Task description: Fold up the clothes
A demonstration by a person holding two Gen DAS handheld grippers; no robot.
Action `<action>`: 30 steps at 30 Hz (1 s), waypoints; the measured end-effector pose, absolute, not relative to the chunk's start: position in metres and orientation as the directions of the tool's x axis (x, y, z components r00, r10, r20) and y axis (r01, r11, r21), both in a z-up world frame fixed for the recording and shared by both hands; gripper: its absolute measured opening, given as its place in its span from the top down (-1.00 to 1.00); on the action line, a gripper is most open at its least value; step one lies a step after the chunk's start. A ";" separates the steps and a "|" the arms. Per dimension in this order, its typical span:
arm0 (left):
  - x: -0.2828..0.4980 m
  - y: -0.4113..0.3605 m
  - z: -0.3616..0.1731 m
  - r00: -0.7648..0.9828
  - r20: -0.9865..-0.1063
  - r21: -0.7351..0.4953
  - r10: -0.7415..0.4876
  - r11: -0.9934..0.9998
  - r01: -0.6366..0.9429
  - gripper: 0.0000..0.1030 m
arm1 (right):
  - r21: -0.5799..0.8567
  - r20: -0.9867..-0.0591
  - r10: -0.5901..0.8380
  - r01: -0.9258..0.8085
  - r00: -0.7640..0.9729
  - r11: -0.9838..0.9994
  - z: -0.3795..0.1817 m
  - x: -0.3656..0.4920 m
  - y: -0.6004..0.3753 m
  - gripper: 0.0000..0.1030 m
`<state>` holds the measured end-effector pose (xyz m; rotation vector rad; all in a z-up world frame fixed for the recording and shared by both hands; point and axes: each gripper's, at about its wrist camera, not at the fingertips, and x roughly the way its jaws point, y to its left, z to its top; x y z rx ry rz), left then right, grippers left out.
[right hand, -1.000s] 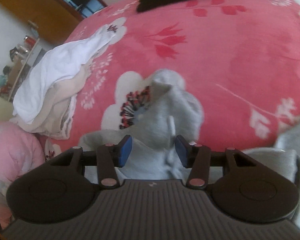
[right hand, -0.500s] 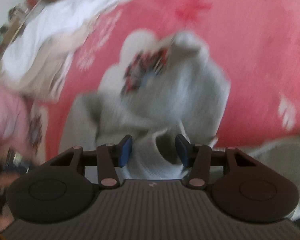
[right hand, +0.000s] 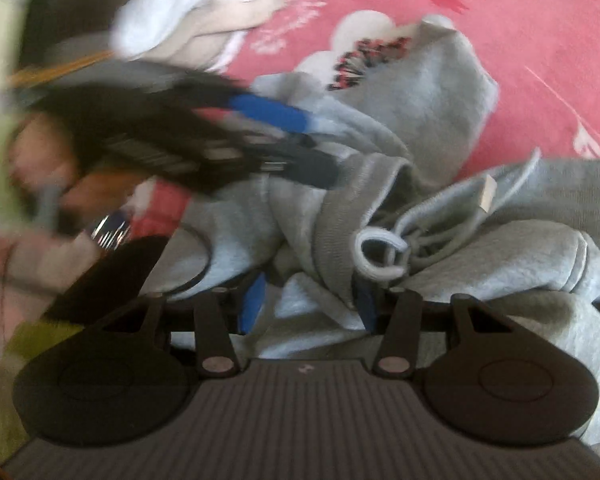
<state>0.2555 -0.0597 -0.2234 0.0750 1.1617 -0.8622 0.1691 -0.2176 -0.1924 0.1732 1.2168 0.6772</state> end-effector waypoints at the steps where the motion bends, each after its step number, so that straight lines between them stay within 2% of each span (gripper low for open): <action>1: 0.260 -0.062 -0.229 0.103 -0.821 -0.385 -0.562 0.678 0.627 -0.41 | 0.465 -0.804 0.569 -0.416 0.172 0.782 -0.191 0.166 -0.218 0.07; 3: 0.271 -0.063 -0.246 0.025 -0.810 -0.461 -0.586 0.661 0.592 -0.50 | 0.461 -0.804 0.573 -0.441 0.159 0.770 -0.192 0.161 -0.220 0.07; 7: 0.291 -0.064 -0.284 -0.115 -0.779 -0.586 -0.616 0.650 0.484 -0.54 | 0.503 -0.781 0.602 -0.407 0.164 0.763 -0.187 0.164 -0.239 0.08; 12: 0.307 -0.044 -0.310 -0.233 -0.670 -0.739 -0.705 0.602 0.303 -0.54 | 0.487 -0.760 0.595 -0.375 0.263 0.789 -0.156 0.182 -0.291 0.06; 14: 0.309 -0.036 -0.315 -0.265 -0.633 -0.774 -0.728 0.580 0.256 -0.53 | 0.492 -0.745 0.574 -0.301 0.340 0.817 -0.151 0.197 -0.327 -0.05; 19: 0.306 -0.031 -0.318 -0.284 -0.621 -0.783 -0.730 0.578 0.228 -0.54 | 0.500 -0.771 0.490 -0.089 0.407 0.861 -0.187 0.241 -0.402 -0.06; 24: 0.307 -0.034 -0.314 -0.260 -0.672 -0.739 -0.693 0.611 0.284 -0.54 | 0.614 -0.748 0.602 -0.054 0.279 0.788 -0.238 0.263 -0.421 -0.08; 28: 0.310 -0.041 -0.315 -0.230 -0.715 -0.694 -0.661 0.630 0.349 -0.50 | 0.600 -0.748 0.617 -0.147 0.244 0.786 -0.243 0.261 -0.404 -0.05; 29: 0.311 -0.043 -0.317 -0.221 -0.720 -0.688 -0.658 0.633 0.355 -0.38 | 0.590 -0.751 0.610 -0.158 0.251 0.792 -0.241 0.259 -0.402 0.06; 30: 0.309 -0.042 -0.315 -0.208 -0.724 -0.682 -0.658 0.637 0.359 -0.17 | 0.580 -0.754 0.604 -0.169 0.259 0.797 -0.240 0.257 -0.400 0.15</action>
